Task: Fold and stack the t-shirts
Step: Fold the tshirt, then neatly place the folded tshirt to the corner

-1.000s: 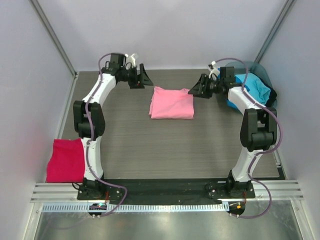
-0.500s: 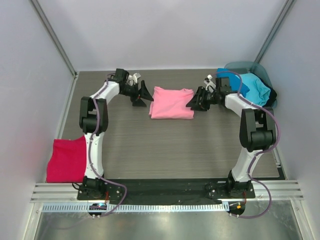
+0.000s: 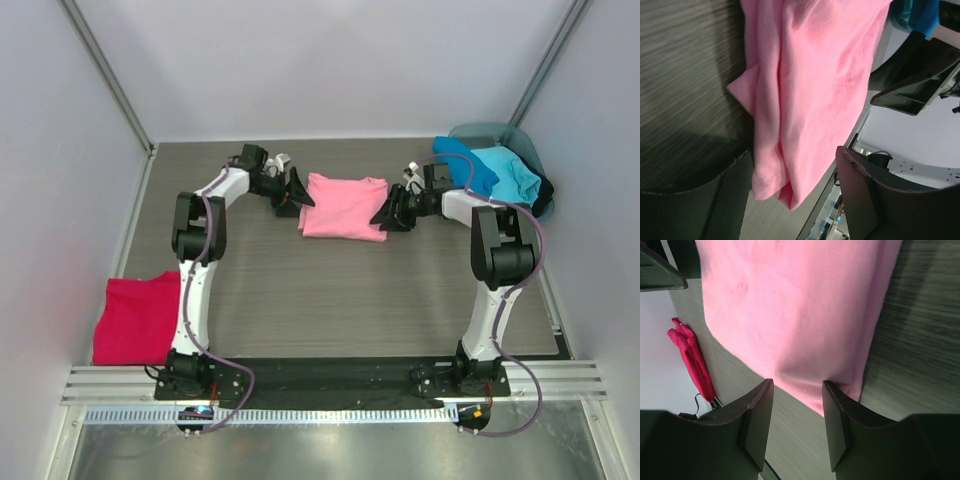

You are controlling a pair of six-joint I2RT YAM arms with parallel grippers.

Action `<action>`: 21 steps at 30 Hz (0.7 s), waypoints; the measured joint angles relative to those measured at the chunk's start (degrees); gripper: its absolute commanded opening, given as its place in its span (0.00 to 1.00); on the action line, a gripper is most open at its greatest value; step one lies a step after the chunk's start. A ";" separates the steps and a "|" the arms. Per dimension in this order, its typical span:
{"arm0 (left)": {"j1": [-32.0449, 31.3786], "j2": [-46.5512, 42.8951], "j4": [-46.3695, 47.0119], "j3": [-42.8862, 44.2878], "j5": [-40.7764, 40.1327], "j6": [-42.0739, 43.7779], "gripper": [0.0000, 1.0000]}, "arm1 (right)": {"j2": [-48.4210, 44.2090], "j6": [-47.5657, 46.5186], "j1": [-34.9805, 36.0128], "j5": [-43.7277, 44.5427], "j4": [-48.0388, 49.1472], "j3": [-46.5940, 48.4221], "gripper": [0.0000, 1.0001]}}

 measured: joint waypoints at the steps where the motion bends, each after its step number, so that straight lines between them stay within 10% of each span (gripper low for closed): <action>1: -0.31 0.50 0.68 0.26 0.46 -0.59 0.65 | 0.61 -0.02 0.00 0.13 -0.02 0.26 0.49; 9: -2.27 2.69 5.75 0.39 2.69 -5.11 0.46 | 4.17 0.00 0.00 0.55 -0.11 3.74 0.49; 16: -2.45 5.38 11.89 -0.24 4.85 -10.73 0.00 | 4.52 -0.28 0.00 0.98 -0.09 4.26 0.49; 21: -2.38 4.07 14.34 -3.48 5.70 -12.20 0.00 | 3.56 -4.68 -0.02 0.87 -4.04 5.86 0.52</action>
